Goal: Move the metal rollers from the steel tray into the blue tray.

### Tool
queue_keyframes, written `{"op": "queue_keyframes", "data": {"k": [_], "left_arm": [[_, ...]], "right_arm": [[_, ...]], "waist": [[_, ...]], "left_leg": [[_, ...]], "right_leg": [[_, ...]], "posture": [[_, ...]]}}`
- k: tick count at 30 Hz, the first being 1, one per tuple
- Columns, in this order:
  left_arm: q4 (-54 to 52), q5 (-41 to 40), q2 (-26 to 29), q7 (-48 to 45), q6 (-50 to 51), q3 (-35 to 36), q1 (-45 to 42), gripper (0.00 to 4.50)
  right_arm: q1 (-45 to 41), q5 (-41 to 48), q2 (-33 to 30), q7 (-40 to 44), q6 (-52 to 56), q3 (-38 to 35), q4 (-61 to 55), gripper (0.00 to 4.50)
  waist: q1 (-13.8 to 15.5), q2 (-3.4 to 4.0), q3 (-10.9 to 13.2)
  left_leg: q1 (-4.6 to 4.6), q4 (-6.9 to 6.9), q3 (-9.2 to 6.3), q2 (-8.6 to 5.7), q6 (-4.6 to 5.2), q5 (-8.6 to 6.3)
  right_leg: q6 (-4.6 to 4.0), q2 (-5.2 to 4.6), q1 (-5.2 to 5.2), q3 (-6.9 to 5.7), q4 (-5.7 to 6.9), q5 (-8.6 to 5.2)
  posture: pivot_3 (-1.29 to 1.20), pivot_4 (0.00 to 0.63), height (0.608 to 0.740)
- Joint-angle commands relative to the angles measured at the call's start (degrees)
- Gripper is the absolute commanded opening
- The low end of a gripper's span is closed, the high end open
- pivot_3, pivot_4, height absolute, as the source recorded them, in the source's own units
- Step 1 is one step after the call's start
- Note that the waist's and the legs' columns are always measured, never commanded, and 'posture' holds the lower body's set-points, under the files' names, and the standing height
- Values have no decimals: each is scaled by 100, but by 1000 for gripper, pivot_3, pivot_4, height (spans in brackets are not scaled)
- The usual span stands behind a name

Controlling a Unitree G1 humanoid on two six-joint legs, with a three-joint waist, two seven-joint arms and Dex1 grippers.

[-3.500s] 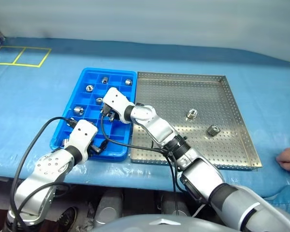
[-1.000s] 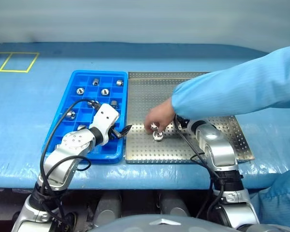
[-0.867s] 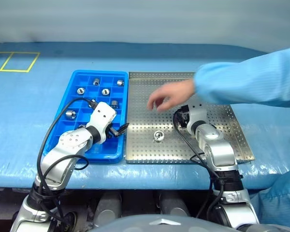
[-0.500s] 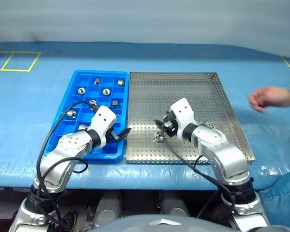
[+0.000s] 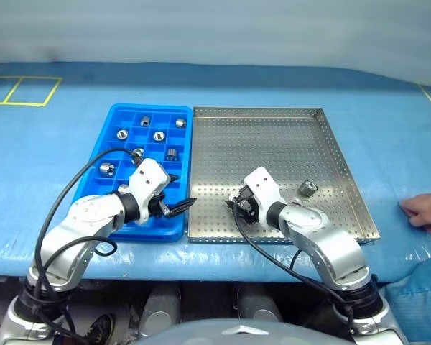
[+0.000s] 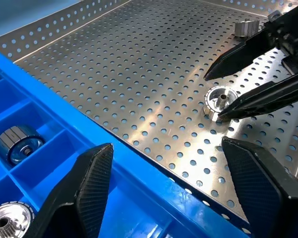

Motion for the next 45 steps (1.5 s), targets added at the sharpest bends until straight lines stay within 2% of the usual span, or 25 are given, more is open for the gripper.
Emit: {"op": "queue_keyframes", "data": {"k": [1, 3, 4, 6, 9, 14, 19, 23, 29, 38, 45], "left_arm": [[-211, -99, 54, -77, -92, 35, -18, 3822], [-228, -88, 83, -102, -83, 15, 5, 3822], [-229, -79, 88, -105, -78, 2, 12, 3822], [-241, -73, 94, -110, -79, -25, 38, 3822], [-260, -68, 78, -74, -62, -42, 72, 3822], [-320, -114, 55, 1, -1, 46, 168, 3822], [-302, -45, 317, 139, 17, 789, 372, 3822], [-52, -126, 598, 256, 82, 1783, 347, 3822], [11, -225, 814, 226, 143, 2302, 520, 3822], [-504, -513, 673, 361, 517, 2604, 1103, 3822], [-635, -537, 593, 568, 581, 2511, 1209, 3822]], "right_arm": [[14, -27, 3, -58, -123, 47, -8, 3268], [25, -19, 10, -64, -154, 51, 21, 3268], [20, -29, 24, -93, -169, 34, 46, 3096], [8, -46, 54, -156, -213, -19, 96, 2648], [-13, -33, 68, -184, -249, -46, 92, 1702], [-107, -28, 110, -257, -277, -101, 6, 1675], [-476, 313, 207, 57, -245, -10, -442, 1675], [-1245, 537, 653, 351, -353, 615, -389, 1675], [-1875, 662, 1504, 480, -360, 1495, 224, 1675], [-2126, 312, 2133, 454, -957, 2063, 1866, 1675], [-2136, 255, 2105, 588, -1021, 2049, 2009, 1675]], "waist": [[-6, 0, 0], [-6, 0, 0], [-6, 0, 0], [-7, 0, 0], [-5, 0, 0], [-8, 0, 0], [-22, 0, 0], [-63, 0, 0], [-3, -1, -1], [93, -2, -1], [184, -4, -2]], "left_leg": [[0, 0, 0, 0, 0, 0], [0, 0, 0, 0, 0, 0], [0, 0, 0, 0, 0, 0], [0, 0, 0, 0, 0, 0], [0, 0, 0, 0, 0, 0], [0, 0, 0, 0, 0, 0], [0, 0, 0, 4, 0, 0], [6, 0, -1, 16, 0, 0], [0, -17, -6, 20, -2, -2], [1, -17, -6, 20, -6, -3], [2, -16, -7, 20, -12, 1]], "right_leg": [[0, 0, 0, 0, 0, 0], [0, 0, 0, 0, 0, 0], [0, 0, 0, 0, 0, 0], [-1, 0, 0, 0, 0, -1], [0, 0, 0, 0, 0, 0], [0, 0, 0, 0, 0, 0], [-1, 2, -3, 0, 2, -1], [-9, 16, -3, -3, 8, -4], [-4, 16, -6, -11, 1, 2], [-5, 13, -9, -17, 4, -1], [-5, 14, -8, -18, 5, 0]], "posture": [[52, 150, 740], [52, 150, 740], [55, 150, 740], [56, 150, 740], [58, 150, 740], [62, 150, 740], [74, 150, 740], [85, 150, 740], [120, 150, 740], [198, 150, 740], [214, 150, 740]]}}
